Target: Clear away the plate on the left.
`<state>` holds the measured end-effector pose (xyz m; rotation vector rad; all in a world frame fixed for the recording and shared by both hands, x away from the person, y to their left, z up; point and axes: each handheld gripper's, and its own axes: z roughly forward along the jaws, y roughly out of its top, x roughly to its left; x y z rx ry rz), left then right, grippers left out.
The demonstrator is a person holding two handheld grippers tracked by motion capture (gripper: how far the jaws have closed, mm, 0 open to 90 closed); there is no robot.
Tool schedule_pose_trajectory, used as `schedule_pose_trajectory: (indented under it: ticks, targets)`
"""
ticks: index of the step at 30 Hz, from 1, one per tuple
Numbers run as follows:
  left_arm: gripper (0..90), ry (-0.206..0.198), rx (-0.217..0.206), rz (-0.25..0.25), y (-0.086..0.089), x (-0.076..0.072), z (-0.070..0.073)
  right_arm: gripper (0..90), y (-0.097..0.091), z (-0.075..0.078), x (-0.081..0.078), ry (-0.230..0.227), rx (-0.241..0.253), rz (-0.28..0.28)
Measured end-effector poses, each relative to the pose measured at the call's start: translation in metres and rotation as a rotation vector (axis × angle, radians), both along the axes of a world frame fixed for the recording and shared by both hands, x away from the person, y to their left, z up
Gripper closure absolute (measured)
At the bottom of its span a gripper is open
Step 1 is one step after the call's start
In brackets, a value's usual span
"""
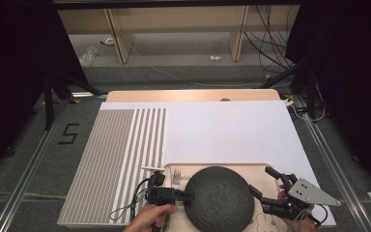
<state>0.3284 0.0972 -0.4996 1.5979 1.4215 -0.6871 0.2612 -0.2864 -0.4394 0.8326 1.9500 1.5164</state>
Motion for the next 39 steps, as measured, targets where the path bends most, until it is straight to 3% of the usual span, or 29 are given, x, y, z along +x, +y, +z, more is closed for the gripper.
schedule_pose_trajectory:
  ticks: [7, 11, 14, 18, 22, 26, 35, 39]
  targets:
    - [48.1, -0.052, 0.03, 0.002, 0.007, 0.002, 0.012, 22.3, 0.0, 0.0, 0.0, 0.001, 0.002, 0.0]
    - [44.7, -0.111, 0.061, 0.007, 0.012, 0.003, 0.021, 22.3, 0.0, 0.0, 0.0, 0.0, 0.004, 0.0]
    - [41.4, -0.178, 0.103, 0.01, 0.016, 0.004, 0.027, 22.2, 0.0, 0.0, 0.0, 0.001, 0.004, 0.0]
    - [39.7, -0.262, 0.122, 0.022, 0.022, 0.003, 0.036, 22.2, 0.0, 0.0, 0.0, 0.001, 0.003, 0.0]
    - [37.7, -0.381, 0.208, 0.02, 0.027, 0.001, 0.047, 22.2, 0.0, 0.0, 0.0, 0.001, 0.005, 0.0]
    - [35.6, -0.469, 0.249, 0.022, 0.03, -0.003, 0.056, 22.2, 0.0, 0.0, 0.0, 0.002, 0.005, 0.0]
    - [31.3, -0.601, 0.27, 0.019, 0.036, -0.009, 0.065, 22.2, 0.0, 0.0, 0.0, 0.002, 0.004, 0.001]
    - [29.0, -0.663, 0.254, 0.038, 0.04, -0.011, 0.067, 22.2, 0.0, 0.0, 0.0, 0.003, 0.005, 0.0]
